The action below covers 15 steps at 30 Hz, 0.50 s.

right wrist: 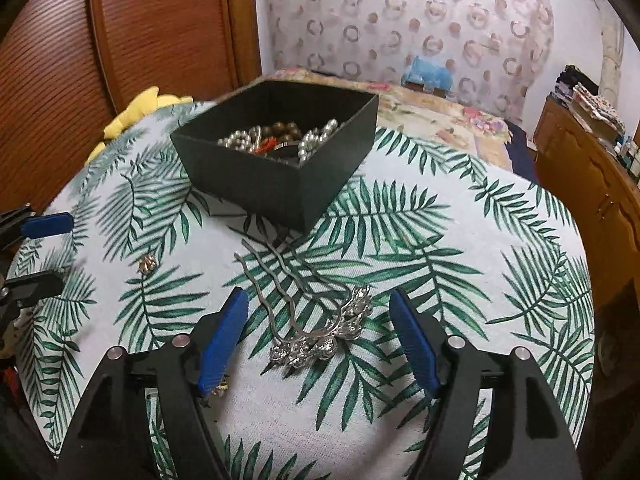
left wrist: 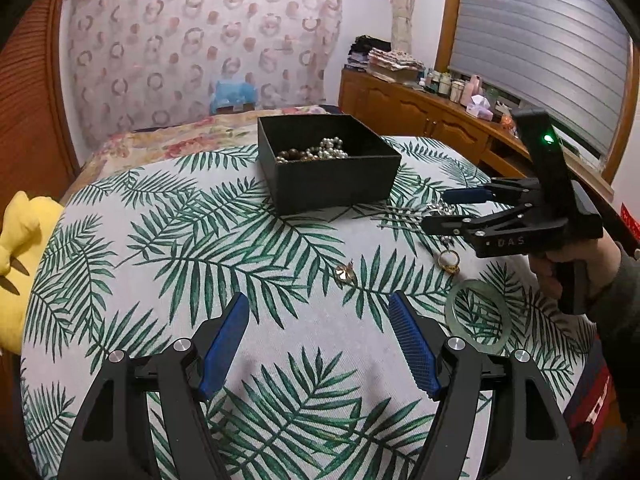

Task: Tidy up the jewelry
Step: 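Move the left tool back over the cloth toward the gold charm, then grasp the gold charm with left tool while right tool grasps the silver hairpin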

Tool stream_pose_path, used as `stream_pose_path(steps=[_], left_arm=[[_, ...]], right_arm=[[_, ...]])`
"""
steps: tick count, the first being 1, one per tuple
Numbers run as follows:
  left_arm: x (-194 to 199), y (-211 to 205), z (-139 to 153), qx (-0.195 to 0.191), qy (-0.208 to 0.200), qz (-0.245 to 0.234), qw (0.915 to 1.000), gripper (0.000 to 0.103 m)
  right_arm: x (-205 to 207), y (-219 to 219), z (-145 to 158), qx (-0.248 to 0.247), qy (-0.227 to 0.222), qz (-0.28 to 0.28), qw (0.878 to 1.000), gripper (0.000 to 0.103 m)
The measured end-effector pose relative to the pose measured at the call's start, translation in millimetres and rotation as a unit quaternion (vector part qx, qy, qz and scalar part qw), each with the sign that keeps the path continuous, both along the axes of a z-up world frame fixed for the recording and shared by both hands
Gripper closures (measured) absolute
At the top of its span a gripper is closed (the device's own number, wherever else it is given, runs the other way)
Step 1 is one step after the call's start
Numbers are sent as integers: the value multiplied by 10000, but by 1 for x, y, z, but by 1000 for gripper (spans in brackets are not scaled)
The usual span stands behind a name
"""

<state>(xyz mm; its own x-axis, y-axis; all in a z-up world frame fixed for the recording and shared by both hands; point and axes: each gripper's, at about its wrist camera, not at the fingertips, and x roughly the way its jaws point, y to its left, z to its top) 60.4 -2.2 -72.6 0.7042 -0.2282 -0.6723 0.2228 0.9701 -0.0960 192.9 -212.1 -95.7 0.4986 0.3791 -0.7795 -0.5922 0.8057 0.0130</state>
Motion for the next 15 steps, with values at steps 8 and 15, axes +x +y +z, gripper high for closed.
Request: stream_pose_path(steps=[8, 15], left_arm=[[3, -8, -7, 30, 153, -166, 9997, 48], [24, -24, -15, 194, 297, -356, 9987, 62]], right_arm=[[-2, 5, -5, -191, -20, 80, 9998, 45], [-10, -6, -2, -180, -66, 101, 9998, 47]])
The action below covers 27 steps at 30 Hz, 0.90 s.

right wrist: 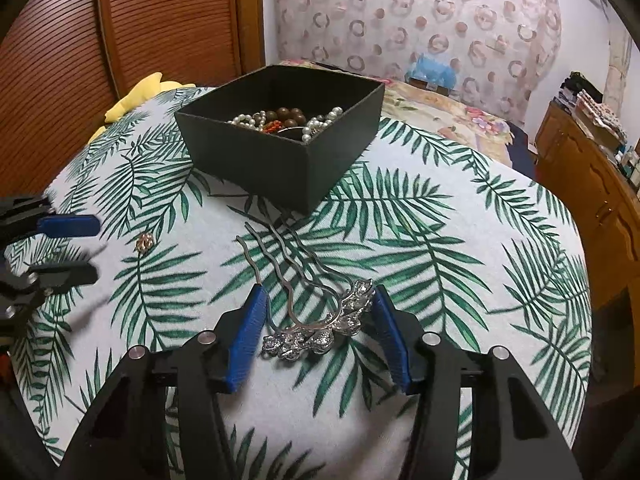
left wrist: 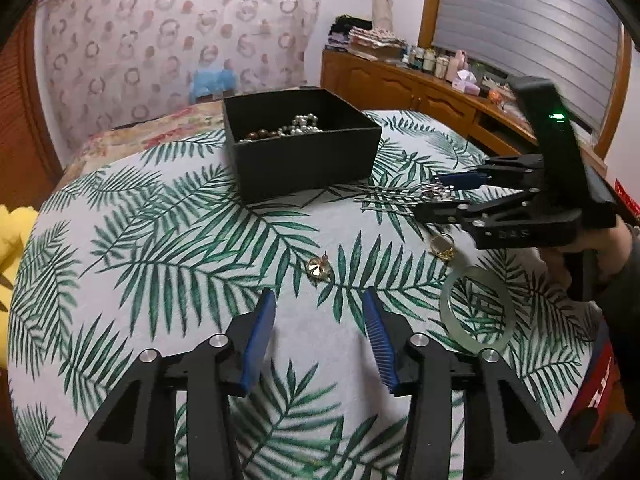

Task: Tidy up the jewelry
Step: 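Grasp the gold charm with left tool while right tool grasps the silver hairpin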

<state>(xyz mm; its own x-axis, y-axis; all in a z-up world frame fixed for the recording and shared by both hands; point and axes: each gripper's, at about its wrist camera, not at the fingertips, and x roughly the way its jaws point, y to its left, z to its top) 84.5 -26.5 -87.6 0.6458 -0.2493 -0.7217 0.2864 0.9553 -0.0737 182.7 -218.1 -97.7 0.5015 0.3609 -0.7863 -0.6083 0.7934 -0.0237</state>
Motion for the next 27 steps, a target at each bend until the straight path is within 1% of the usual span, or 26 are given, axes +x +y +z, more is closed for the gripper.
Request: stream_pose_path(steps=[4, 8, 11, 14, 15, 16, 17, 21, 27], left_arm=[[12, -7, -4, 104, 12, -14, 9999, 63], [22, -12, -6, 210, 35, -10, 9998, 73], [26, -14, -8, 259, 70, -12, 9996, 76], [30, -16, -11, 335, 95, -15, 9994, 77], [31, -16, -11, 350, 85, -15, 9994, 79], [32, -16, -11, 356, 80, -16, 9993, 85], [33, -15, -11, 345, 84, -20, 9994, 88], [33, -14, -10, 309, 40, -30, 9995, 89], [30, -7, 2, 284, -144, 40, 9995, 89]], right_arm=[[-8, -6, 2, 41, -39, 40, 10000, 47], [-12, -10, 7, 105, -98, 36, 9999, 47], [-14, -12, 10, 134, -122, 36, 9998, 47], [-15, -12, 13, 148, -127, 38, 9998, 47], [-15, -12, 14, 154, -136, 36, 9998, 47], [-15, -12, 15, 157, -141, 38, 9998, 47], [-15, -12, 16, 159, -151, 42, 9997, 47], [-17, -11, 22, 203, -217, 72, 9995, 47], [-22, -5, 38, 296, -392, 145, 9987, 47]])
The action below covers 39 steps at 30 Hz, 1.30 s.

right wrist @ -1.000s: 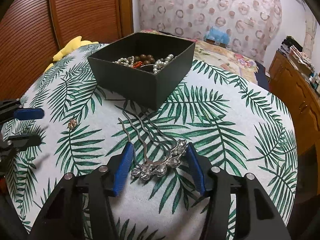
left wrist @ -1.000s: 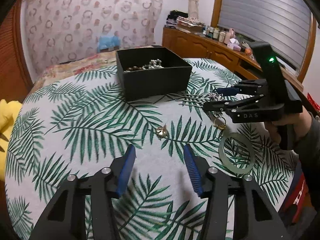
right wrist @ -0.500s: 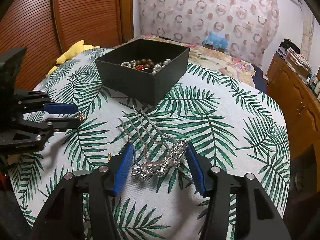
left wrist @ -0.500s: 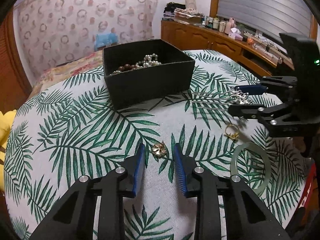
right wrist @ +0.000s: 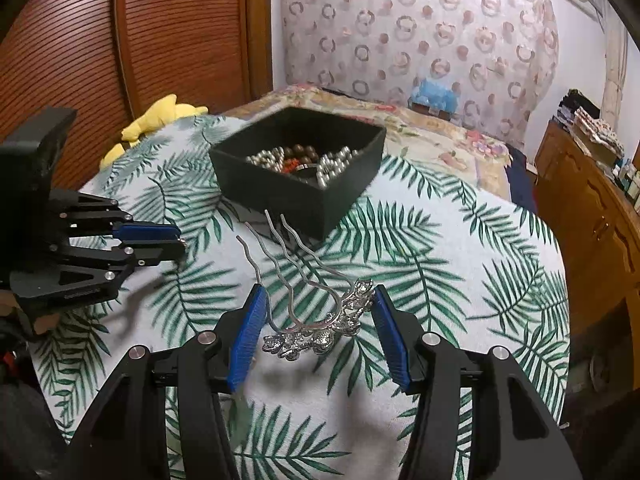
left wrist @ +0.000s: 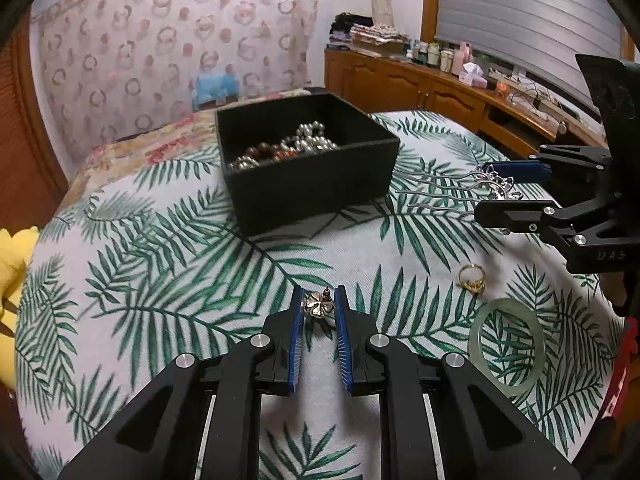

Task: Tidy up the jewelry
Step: 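Grasp the gold charm with left tool while right tool grasps the silver hairpin, then lower the charm and hairpin into the black box and open both tools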

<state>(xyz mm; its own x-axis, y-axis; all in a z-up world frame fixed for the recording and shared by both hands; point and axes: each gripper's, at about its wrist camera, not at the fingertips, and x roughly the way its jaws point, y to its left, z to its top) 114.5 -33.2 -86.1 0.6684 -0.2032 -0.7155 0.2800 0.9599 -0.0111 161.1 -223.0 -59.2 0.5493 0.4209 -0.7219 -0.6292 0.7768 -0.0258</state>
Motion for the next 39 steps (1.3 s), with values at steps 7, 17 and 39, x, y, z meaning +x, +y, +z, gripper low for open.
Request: stream_pose_path(steps=[7, 17, 39], left_arm=[[3, 6, 20, -34, -245, 67, 9997, 89], [19, 14, 40, -57, -480, 145, 9987, 89], [60, 30, 58, -15, -596, 425, 9973, 89]], right_arm=[[12, 14, 17, 82, -212, -17, 9997, 46], [51, 37, 30, 246, -258, -77, 9993, 46], [106, 52, 20, 825, 124, -171, 9964, 42]])
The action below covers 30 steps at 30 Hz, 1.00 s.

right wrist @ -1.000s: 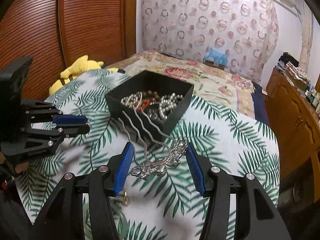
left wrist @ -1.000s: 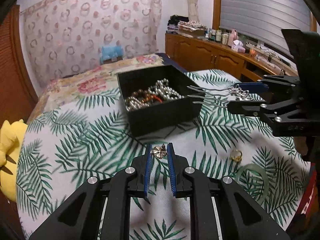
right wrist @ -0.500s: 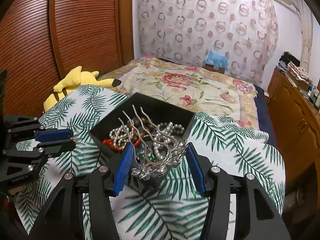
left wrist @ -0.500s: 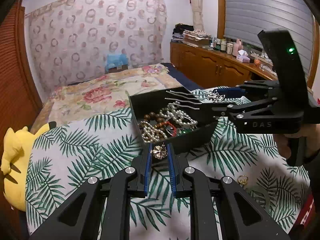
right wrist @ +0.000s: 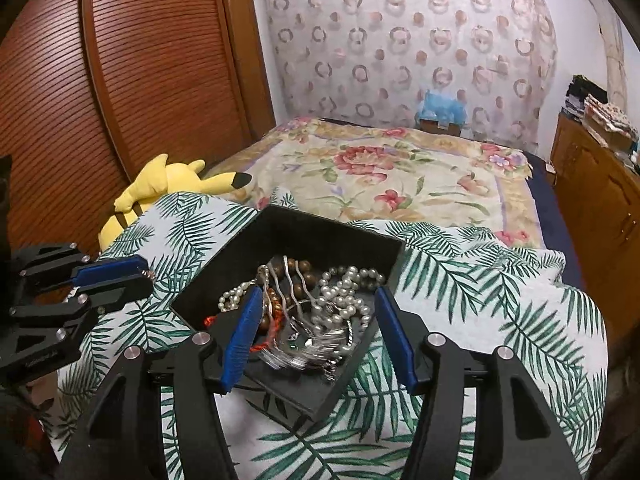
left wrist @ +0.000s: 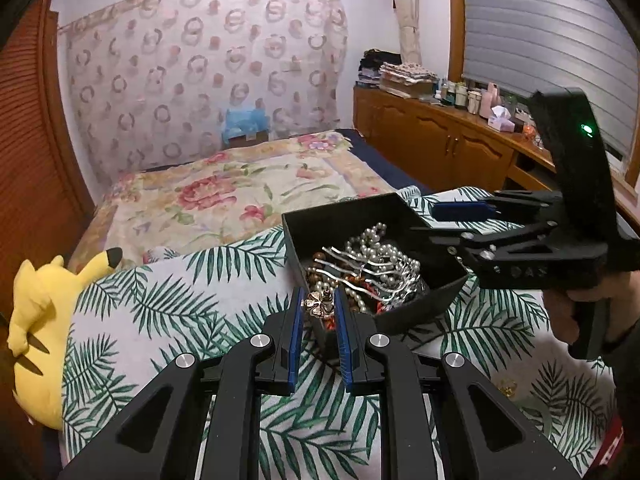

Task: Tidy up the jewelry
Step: 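Lower the charm and hairpin into the black box and open both tools, then grasp the gold ring with left tool while right tool grasps the jade bangle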

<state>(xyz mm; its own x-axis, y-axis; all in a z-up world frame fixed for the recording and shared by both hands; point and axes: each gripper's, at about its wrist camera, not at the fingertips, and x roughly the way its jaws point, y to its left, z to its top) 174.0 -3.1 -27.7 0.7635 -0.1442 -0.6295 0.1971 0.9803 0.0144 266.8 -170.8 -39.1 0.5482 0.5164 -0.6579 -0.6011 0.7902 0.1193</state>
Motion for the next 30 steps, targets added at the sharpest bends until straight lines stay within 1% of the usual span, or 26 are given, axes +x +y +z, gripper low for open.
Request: stream_pose_path(steps=[10, 17, 25, 27, 28, 29, 30], left_arm=[[21, -22, 0, 91, -25, -64, 9999, 89], [36, -33, -4, 108, 50, -40, 9999, 89], [44, -42, -5, 133, 79, 20, 9999, 89], [43, -43, -6, 141, 91, 25, 9999, 87], [44, -43, -5, 150, 84, 32, 9998, 81], [43, -43, -6, 151, 73, 38, 9999, 73], [41, -42, -6, 140, 62, 38, 9999, 68]], right_arm=[[-29, -36, 3, 39, -142, -154, 9998, 42], [-46, -55, -1, 19, -167, -195, 9997, 42], [-60, -65, -7, 12, -153, -235, 9996, 42], [-62, -67, -9, 27, -143, -254, 9996, 42], [-64, -68, -11, 29, -141, -266, 9995, 42], [-66, -70, -11, 27, -146, -272, 9995, 42], [-68, -70, -12, 21, -156, -277, 9995, 42]])
